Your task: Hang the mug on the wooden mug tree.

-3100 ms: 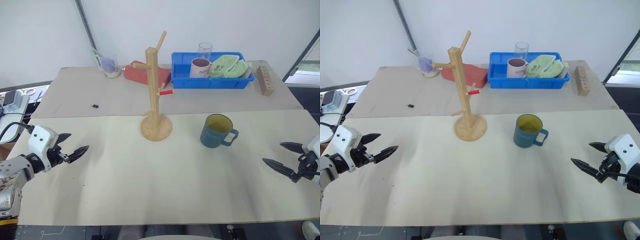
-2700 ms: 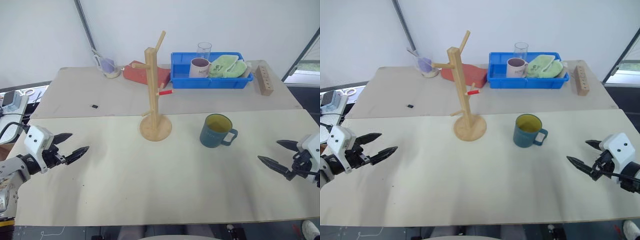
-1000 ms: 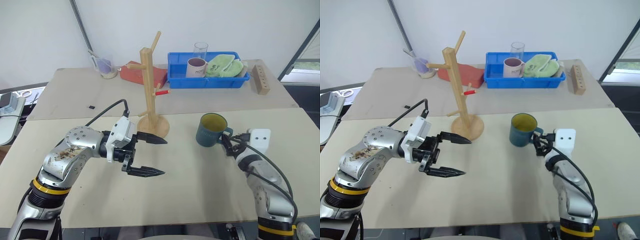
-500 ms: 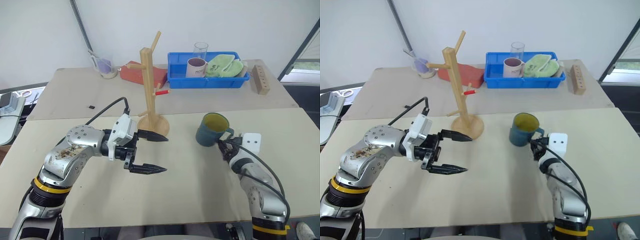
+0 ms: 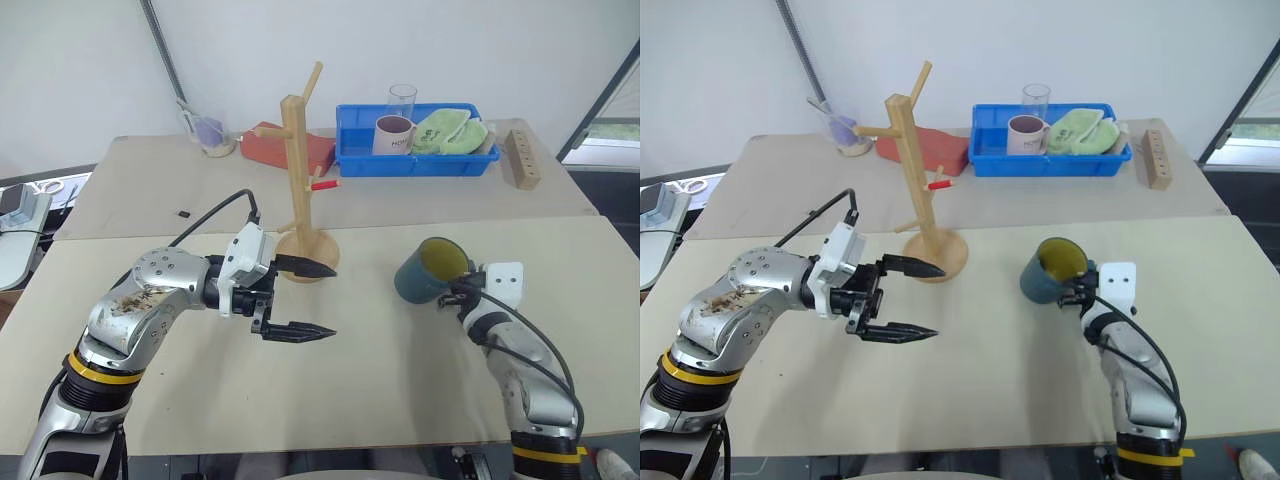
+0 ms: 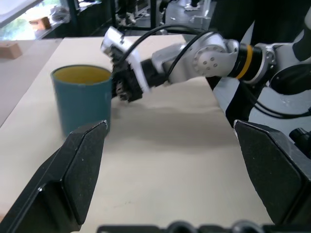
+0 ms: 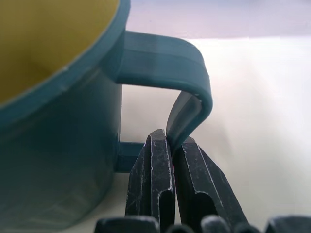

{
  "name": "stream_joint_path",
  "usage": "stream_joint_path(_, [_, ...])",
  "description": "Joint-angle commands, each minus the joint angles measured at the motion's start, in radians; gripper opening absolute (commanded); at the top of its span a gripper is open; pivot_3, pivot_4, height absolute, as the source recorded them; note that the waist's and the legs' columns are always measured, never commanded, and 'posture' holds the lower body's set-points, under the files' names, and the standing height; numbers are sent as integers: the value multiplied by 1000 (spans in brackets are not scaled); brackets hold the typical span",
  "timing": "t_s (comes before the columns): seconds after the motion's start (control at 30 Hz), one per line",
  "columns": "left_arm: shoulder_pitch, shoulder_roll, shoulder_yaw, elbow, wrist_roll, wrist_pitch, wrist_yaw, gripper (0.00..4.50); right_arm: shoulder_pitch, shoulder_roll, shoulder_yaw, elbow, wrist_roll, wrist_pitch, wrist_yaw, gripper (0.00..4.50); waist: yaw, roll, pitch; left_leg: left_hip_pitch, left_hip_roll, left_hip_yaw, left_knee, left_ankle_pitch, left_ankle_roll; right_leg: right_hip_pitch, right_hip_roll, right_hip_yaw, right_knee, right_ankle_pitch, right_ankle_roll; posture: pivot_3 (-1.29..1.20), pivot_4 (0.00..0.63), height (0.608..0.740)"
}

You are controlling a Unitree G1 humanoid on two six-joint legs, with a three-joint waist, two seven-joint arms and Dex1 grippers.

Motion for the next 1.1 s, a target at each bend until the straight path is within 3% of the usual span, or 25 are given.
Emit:
stream_joint_path(0.03, [37, 35, 98, -24, -29, 11, 27, 4500, -107, -202, 105, -120, -114, -94, 168, 29, -5, 1, 1, 0, 0, -1, 0, 0, 0, 0, 0, 0, 0, 0, 0, 0, 150, 721])
stream_joint_path(0.17, [119, 44, 203, -16, -44, -15, 48, 4500, -322, -396, 203, -96, -170, -154, 362, 29, -4, 0, 2, 4, 0, -1, 0, 0, 0, -1, 1, 0, 0, 0, 0, 0, 150, 721])
stream_joint_path(0.33, [148, 46, 263, 3, -43, -26, 64, 4500, -613, -448, 313, 32, -224, -250, 533, 29, 5, -2, 3, 2, 1, -1, -1, 0, 0, 0, 0, -2, -1, 0, 0, 0, 150, 721])
stream_joint_path(0.53, [127, 20, 279, -7, -77, -9, 104, 4500, -828, -373, 418, 175, -274, -338, 643, 29, 8, -3, 3, 1, 1, 0, 0, 0, 0, 0, -1, -2, -2, 0, 0, 0, 150, 721])
stream_joint_path(0.77, [98, 3, 309, -28, -154, 40, 174, 4500, -950, -281, 468, 316, -316, -415, 705, 29, 4, -1, 2, 2, 1, -1, -1, 0, 1, 0, 1, -2, 3, 3, 5, 0, 150, 721])
stream_joint_path(1.1, [45, -12, 342, -48, -145, 46, 320, 4500, -1082, -175, 496, 514, -370, -534, 731, 29, 3, 1, 1, 4, 1, -1, -1, 0, 1, 0, 1, -2, 6, 3, 5, 0, 150, 721])
